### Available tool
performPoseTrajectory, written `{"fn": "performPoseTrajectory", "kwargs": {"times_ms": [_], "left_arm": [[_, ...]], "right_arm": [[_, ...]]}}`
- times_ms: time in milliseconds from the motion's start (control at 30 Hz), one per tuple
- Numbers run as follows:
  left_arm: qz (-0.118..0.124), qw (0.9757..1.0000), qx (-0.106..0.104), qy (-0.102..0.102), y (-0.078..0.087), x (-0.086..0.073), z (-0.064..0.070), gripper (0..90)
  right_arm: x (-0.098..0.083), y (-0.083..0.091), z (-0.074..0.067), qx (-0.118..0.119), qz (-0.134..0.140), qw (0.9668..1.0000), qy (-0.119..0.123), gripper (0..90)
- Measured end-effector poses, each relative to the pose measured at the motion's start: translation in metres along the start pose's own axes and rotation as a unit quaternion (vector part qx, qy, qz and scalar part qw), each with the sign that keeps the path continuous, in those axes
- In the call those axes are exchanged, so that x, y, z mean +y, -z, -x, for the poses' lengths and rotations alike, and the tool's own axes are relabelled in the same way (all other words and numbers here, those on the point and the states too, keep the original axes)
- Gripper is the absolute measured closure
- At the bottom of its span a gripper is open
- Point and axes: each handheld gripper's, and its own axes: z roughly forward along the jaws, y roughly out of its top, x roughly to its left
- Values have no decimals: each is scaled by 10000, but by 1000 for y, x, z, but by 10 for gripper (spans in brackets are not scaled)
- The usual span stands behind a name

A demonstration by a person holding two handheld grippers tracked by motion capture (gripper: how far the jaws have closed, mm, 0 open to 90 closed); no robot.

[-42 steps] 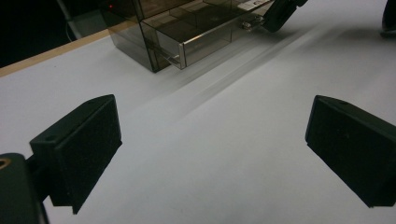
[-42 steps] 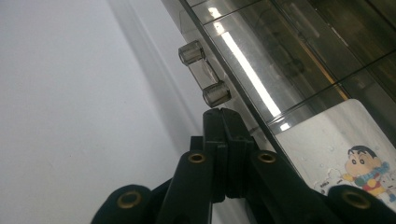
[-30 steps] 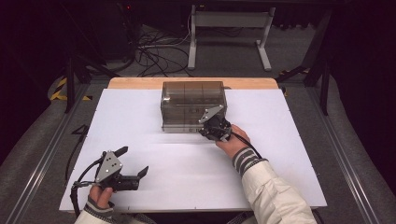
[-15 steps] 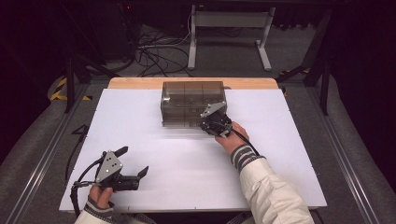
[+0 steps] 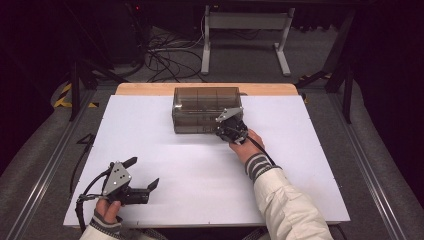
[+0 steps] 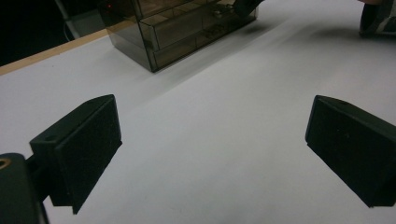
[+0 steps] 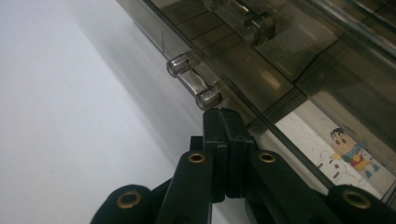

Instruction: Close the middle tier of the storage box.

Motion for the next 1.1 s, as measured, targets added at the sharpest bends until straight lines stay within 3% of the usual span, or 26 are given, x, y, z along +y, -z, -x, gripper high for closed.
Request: {"fn": "performPoseTrajectory", "kwargs": {"times_ms": [433,900,1100], "left_arm": [[0,10000,-1,-5,0,0,0,43],[-1,10000,-1,-5,0,0,0,43],[-13,10000,8,-16,1,0,-1,43]], "right_arm": [[0,-6,4,-113,108,9997,-175,900],[2,-10,2,-513,271,9980,-260,900],[3,-11,2,-553,279,9977,-284,900]]}}
